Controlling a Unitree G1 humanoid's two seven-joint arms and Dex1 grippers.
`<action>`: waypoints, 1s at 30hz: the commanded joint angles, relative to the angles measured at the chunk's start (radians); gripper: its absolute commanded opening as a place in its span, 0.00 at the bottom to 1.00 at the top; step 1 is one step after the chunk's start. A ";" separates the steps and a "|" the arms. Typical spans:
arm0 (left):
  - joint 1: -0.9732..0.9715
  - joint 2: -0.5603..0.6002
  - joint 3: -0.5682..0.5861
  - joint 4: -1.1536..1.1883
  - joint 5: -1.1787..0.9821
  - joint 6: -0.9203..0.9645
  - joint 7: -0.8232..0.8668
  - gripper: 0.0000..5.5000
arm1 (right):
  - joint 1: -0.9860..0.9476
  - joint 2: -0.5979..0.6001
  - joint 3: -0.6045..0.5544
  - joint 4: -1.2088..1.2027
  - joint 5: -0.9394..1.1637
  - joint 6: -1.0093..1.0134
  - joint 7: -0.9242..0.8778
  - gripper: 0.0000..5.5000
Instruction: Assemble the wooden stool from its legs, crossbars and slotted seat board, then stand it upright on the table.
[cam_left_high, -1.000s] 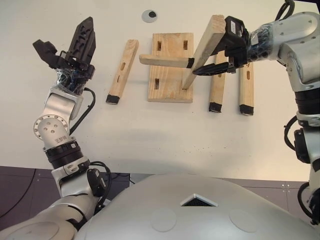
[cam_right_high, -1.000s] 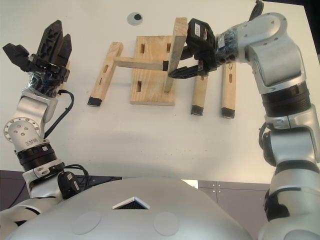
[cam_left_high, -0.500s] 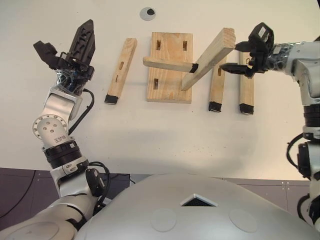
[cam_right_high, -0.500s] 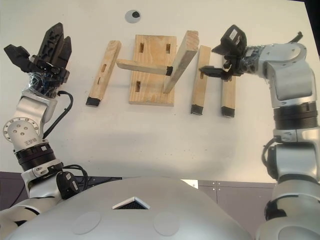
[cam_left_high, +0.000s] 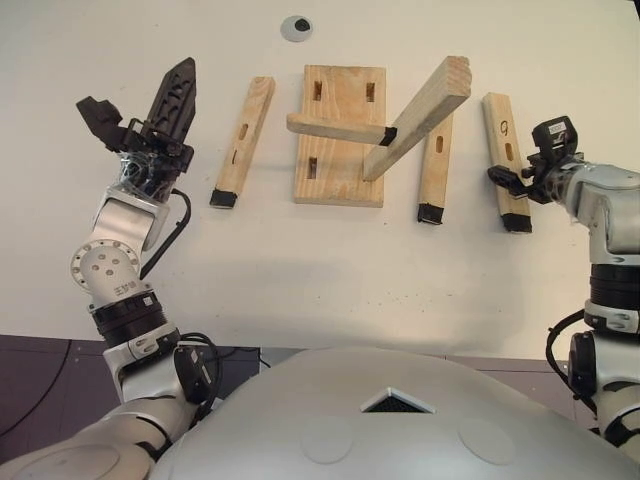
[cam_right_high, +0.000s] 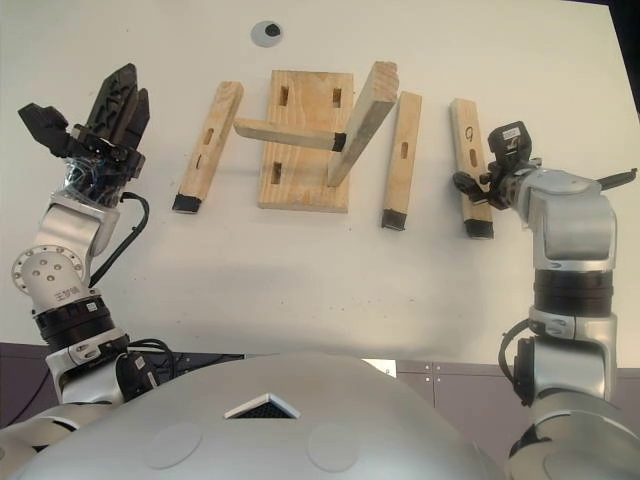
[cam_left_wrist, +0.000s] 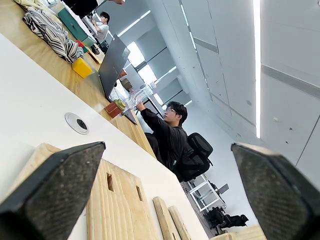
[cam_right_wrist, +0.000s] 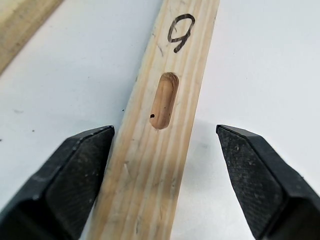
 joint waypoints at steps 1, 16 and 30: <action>0.009 -0.005 -0.004 -0.014 0.008 -0.002 0.018 0.84 | 0.015 0.033 -0.015 0.008 0.017 0.042 -0.024 0.62; -0.064 0.060 -0.087 -0.137 0.145 -0.050 0.056 0.84 | -0.198 0.152 -0.198 0.080 0.137 -0.104 -0.081 0.38; -0.616 0.071 -0.336 -0.031 0.108 0.102 -0.168 0.84 | -0.535 0.076 -0.234 0.027 0.718 -0.145 0.535 0.38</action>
